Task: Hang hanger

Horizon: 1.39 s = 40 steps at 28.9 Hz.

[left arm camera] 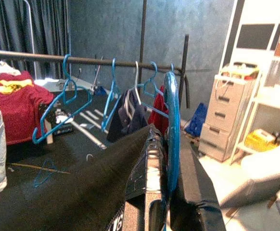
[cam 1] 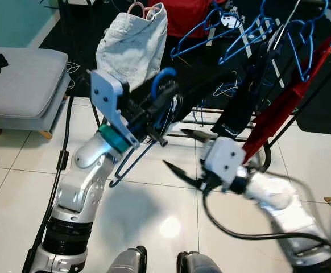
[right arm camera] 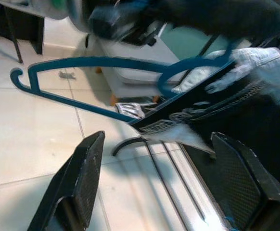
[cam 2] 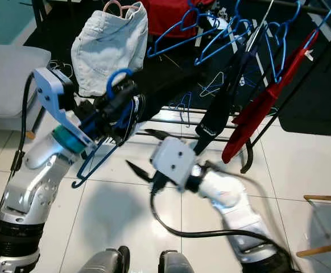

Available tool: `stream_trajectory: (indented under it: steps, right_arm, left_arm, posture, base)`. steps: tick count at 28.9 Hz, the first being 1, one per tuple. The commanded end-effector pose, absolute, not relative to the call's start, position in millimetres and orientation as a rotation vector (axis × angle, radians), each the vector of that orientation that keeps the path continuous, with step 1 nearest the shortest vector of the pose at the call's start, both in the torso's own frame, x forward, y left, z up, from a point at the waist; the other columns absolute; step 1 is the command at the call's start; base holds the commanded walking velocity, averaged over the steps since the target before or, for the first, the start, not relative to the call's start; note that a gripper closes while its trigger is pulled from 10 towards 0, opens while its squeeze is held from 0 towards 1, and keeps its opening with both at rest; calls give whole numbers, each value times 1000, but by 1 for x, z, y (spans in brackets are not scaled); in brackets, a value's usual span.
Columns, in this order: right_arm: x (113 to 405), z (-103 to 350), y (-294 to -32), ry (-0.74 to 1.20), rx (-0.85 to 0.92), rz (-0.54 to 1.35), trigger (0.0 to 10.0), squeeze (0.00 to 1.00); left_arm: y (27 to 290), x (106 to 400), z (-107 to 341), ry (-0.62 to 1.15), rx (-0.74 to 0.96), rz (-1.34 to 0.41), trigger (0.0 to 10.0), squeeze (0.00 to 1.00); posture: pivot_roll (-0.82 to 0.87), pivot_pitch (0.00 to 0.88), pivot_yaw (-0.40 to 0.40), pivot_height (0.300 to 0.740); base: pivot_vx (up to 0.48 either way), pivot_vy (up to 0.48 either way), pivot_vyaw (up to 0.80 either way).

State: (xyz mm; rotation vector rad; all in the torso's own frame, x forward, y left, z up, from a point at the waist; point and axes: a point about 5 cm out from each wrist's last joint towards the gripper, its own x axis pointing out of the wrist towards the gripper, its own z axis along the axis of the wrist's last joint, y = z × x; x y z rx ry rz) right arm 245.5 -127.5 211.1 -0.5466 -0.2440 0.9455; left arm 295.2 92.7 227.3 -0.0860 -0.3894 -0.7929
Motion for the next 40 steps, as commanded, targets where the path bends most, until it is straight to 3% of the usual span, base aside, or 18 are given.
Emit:
stream_trajectory:
  steps: [1,6,8,12,20,26,40]
  right_arm:
    - [236,230,-137,-241,-557,1008,10000,0]
    - [238,251,-152,-277,-586,955,10000,0]
    - [250,257,-166,-302,-647,831,10000,0]
    - [254,256,-169,-303,-674,791,10000,0]
    - [273,216,-149,-335,-700,661,10000,0]
    - [275,213,-139,-385,-691,648,10000,0]
    - [267,222,-109,-492,-633,772,10000,0]
  left_arm:
    - [90,298,213,-348,-49,-810,10000,0]
    - [91,298,206,-326,-35,-830,10000,0]
    - [92,293,208,-325,-44,-874,10000,0]
    - [93,291,209,-327,-48,-887,10000,0]
    - [94,288,226,-386,-94,-906,10000,0]
    - [92,287,228,-394,-98,-914,10000,0]
    - [89,289,226,-381,-104,-914,10000,0]
  posture:
    - [-126,82,46,740]
    - [-126,82,46,740]
    - [-132,88,47,740]
    - [-132,88,47,740]
    - [-110,84,43,740]
    - [-105,81,47,740]
    - [-111,72,42,740]
  base:
    - [0,0,0]
    - [0,0,0]
    - [0,0,0]
    - [0,0,0]
    - [0,0,0]
    - [0,0,0]
    - [0,0,0]
